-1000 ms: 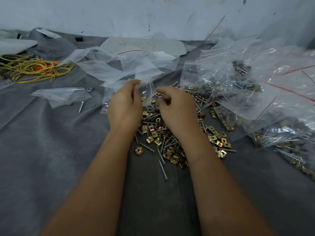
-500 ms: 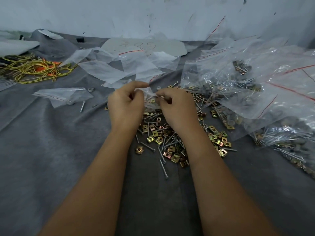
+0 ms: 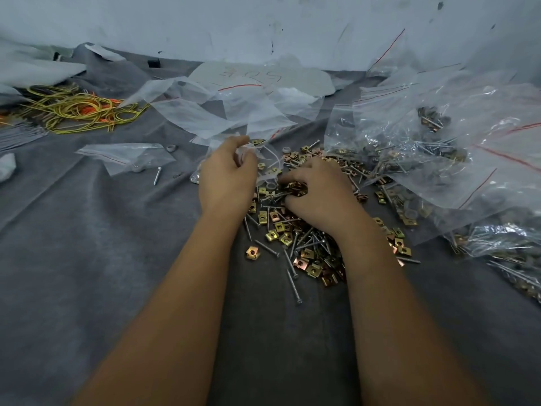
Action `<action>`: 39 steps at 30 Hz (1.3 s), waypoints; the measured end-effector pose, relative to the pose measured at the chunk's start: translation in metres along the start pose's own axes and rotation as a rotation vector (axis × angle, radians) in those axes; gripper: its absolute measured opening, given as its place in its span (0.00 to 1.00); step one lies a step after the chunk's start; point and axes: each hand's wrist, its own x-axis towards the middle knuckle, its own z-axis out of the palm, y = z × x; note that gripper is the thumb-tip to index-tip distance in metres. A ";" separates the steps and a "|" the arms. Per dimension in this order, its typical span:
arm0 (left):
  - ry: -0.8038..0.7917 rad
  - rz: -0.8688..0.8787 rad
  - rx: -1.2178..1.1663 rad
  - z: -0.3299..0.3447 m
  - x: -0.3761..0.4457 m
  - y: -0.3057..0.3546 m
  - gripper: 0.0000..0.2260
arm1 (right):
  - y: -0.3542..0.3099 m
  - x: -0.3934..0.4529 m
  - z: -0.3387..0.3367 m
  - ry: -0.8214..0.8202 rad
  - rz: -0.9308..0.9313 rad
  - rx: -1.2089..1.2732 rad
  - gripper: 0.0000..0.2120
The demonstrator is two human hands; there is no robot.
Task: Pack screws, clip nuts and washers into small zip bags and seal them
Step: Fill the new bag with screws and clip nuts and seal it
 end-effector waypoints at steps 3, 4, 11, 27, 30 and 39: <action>0.015 -0.055 -0.023 0.002 0.001 -0.001 0.16 | -0.001 0.001 0.002 0.103 -0.026 -0.051 0.09; 0.015 -0.067 -0.033 0.002 0.001 0.000 0.16 | -0.002 0.002 0.003 0.115 -0.035 -0.066 0.08; 0.015 -0.065 -0.046 0.002 0.001 0.003 0.16 | -0.002 0.002 0.002 0.125 -0.053 -0.049 0.05; -0.026 -0.124 -0.028 0.009 0.003 0.003 0.11 | -0.003 0.004 0.002 0.412 0.030 0.205 0.04; -0.050 -0.120 -0.021 0.007 0.004 0.002 0.11 | -0.001 0.005 0.001 0.411 0.055 0.242 0.04; -0.096 -0.042 0.058 0.006 0.000 0.007 0.13 | -0.007 0.001 -0.004 0.564 0.034 0.584 0.04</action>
